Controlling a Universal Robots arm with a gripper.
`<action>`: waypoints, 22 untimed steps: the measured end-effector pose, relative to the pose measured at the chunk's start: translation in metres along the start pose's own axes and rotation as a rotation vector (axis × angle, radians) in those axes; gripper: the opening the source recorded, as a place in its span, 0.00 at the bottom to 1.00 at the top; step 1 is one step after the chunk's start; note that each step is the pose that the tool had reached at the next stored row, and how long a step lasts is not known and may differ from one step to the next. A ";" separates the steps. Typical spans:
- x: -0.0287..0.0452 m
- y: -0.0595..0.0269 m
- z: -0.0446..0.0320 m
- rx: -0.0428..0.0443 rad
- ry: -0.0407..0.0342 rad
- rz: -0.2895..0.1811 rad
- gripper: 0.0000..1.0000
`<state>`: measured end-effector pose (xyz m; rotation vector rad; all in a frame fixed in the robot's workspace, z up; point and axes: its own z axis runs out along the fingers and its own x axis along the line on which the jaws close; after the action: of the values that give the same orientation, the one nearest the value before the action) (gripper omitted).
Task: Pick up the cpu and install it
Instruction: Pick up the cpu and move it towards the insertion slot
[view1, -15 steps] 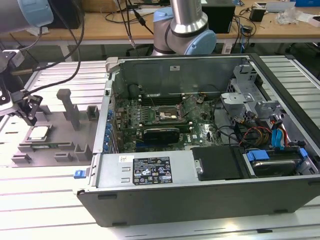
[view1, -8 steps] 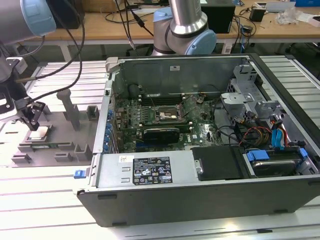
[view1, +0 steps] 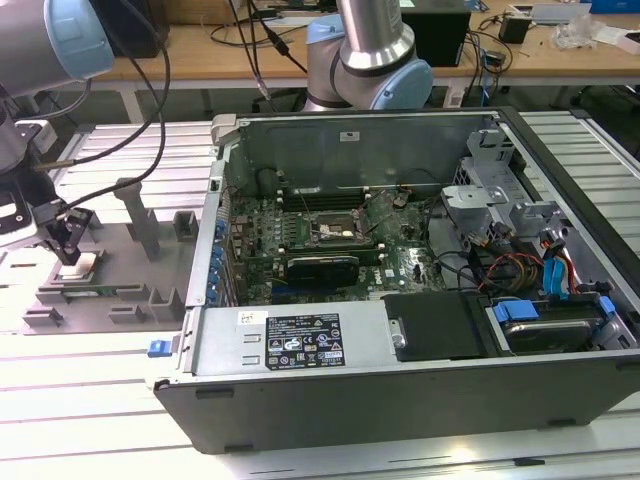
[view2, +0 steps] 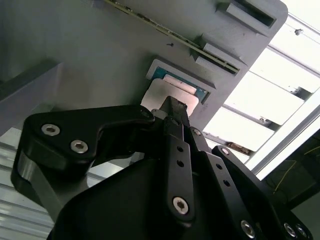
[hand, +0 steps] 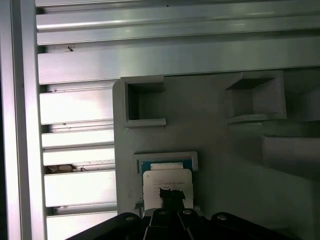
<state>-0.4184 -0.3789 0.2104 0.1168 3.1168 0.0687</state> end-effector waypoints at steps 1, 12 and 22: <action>0.0000 0.0000 0.0000 0.0000 0.0000 0.000 0.11; 0.0000 0.0000 0.0003 0.0000 -0.0001 0.000 0.66; 0.0003 -0.0003 0.0141 -0.0007 0.0015 -0.034 0.66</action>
<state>-0.4183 -0.3786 0.1963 0.0635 3.1191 0.0693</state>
